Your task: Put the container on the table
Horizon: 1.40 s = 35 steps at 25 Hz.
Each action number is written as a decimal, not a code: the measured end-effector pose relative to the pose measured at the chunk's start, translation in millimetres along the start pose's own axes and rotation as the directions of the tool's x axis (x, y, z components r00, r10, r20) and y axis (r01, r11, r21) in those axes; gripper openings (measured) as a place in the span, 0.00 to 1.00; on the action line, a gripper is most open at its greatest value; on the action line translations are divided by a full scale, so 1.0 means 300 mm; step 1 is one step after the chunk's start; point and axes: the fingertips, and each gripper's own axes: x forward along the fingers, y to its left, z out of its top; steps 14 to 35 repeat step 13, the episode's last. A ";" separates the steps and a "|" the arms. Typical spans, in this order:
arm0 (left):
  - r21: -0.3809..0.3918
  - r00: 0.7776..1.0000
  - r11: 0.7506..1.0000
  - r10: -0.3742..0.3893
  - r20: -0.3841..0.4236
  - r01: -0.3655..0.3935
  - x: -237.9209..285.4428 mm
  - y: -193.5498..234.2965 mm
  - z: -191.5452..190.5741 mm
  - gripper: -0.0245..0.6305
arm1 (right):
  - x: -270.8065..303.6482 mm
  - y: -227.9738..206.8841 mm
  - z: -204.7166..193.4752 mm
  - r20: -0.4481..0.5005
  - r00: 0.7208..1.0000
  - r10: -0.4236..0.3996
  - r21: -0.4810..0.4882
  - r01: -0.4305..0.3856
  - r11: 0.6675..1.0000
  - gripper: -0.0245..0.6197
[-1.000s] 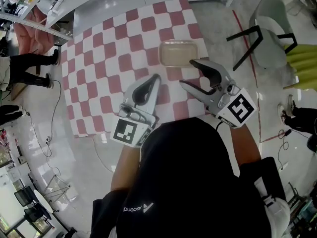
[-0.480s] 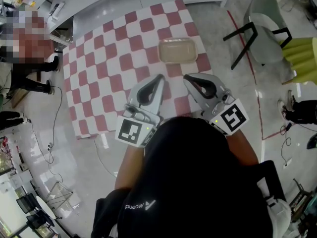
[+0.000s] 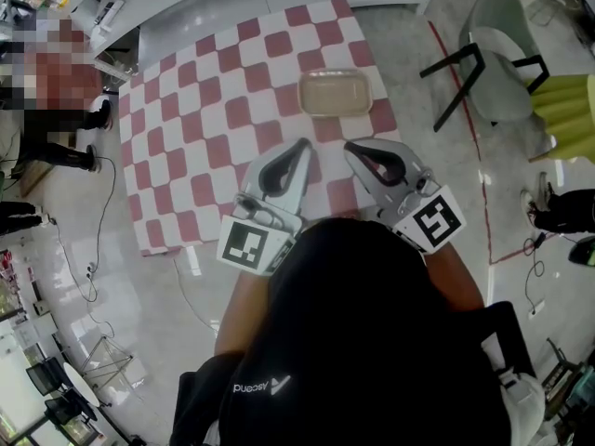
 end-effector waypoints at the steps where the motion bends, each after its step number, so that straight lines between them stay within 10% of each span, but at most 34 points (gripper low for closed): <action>1: 0.001 1.000 1.000 0.000 0.001 0.000 0.000 -0.001 0.000 0.05 | -0.001 -0.003 -0.001 0.000 1.000 0.002 0.001 -0.002 1.000 0.04; 35: 0.007 1.000 1.000 0.009 -0.014 -0.008 0.000 0.009 -0.016 0.05 | 0.009 -0.006 -0.014 -0.001 1.000 0.025 -0.003 -0.025 1.000 0.04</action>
